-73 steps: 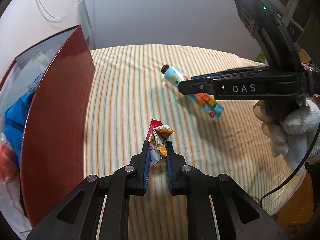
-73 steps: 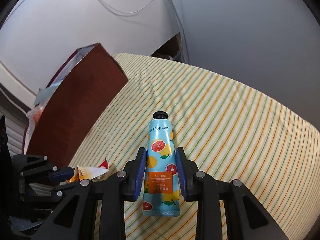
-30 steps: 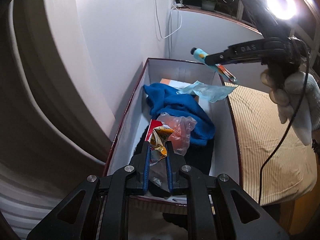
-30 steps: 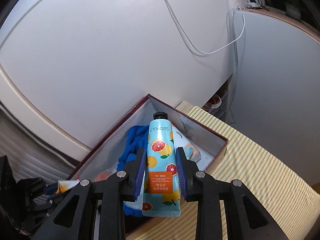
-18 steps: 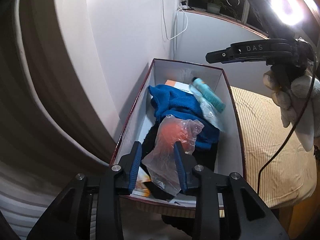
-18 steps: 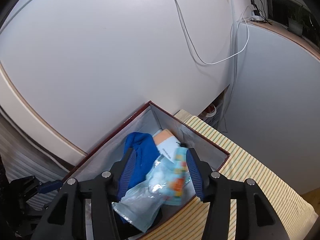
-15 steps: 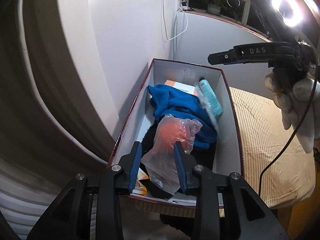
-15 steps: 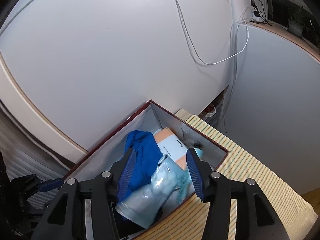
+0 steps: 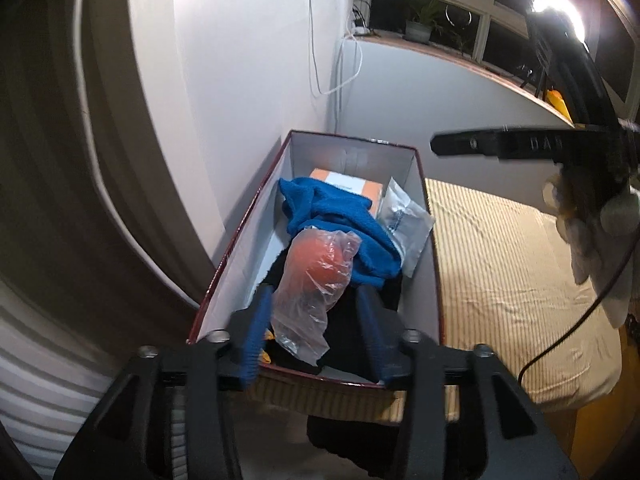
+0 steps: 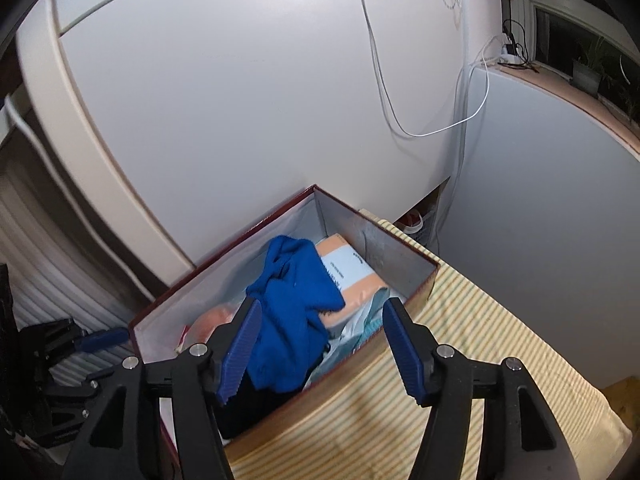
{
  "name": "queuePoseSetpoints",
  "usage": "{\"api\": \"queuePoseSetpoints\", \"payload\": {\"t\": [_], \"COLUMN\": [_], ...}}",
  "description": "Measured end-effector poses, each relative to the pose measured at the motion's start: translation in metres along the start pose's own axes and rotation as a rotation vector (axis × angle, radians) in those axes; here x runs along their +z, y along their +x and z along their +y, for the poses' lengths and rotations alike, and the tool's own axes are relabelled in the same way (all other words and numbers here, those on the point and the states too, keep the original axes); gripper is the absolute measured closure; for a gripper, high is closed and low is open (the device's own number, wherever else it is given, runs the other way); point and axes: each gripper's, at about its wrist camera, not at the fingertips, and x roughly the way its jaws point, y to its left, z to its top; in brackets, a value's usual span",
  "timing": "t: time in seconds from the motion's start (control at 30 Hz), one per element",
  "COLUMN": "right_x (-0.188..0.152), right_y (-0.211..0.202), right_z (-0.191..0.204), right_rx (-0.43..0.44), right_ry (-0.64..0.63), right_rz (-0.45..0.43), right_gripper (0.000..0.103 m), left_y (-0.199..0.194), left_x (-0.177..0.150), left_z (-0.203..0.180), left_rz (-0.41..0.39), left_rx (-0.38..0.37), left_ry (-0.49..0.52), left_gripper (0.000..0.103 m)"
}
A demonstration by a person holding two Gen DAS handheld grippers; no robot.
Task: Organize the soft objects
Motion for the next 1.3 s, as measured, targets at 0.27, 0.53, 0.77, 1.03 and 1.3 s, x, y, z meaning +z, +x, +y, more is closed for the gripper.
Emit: {"api": "queuePoseSetpoints", "payload": {"t": [0.27, 0.53, 0.77, 1.03, 1.3], "right_x": [-0.026, -0.057, -0.095, -0.151, -0.182], "right_y": [-0.032, -0.066, -0.092, -0.119, -0.143], "right_z": [0.020, 0.042, 0.051, 0.070, 0.085], "right_rx": [-0.014, -0.015, -0.019, -0.041, -0.090], "right_ry": [-0.033, -0.054, -0.041, -0.024, -0.003], "right_rz": [-0.037, -0.097, -0.155, -0.223, -0.279], "right_gripper": [0.036, 0.029, 0.026, 0.023, 0.022], "left_y": [-0.025, -0.055, -0.080, -0.109, -0.123], "left_x": [-0.007, -0.021, -0.051, -0.083, -0.092], "left_z": [-0.011, -0.021, -0.029, -0.048, -0.056], "left_rz": [-0.066, -0.173, -0.263, -0.370, -0.395], "left_rx": [-0.007, -0.008, -0.010, 0.066, 0.097], "left_ry": [-0.005, -0.052, -0.097, -0.099, -0.083], "left_gripper": [0.045, 0.029, 0.025, 0.021, 0.021]}}
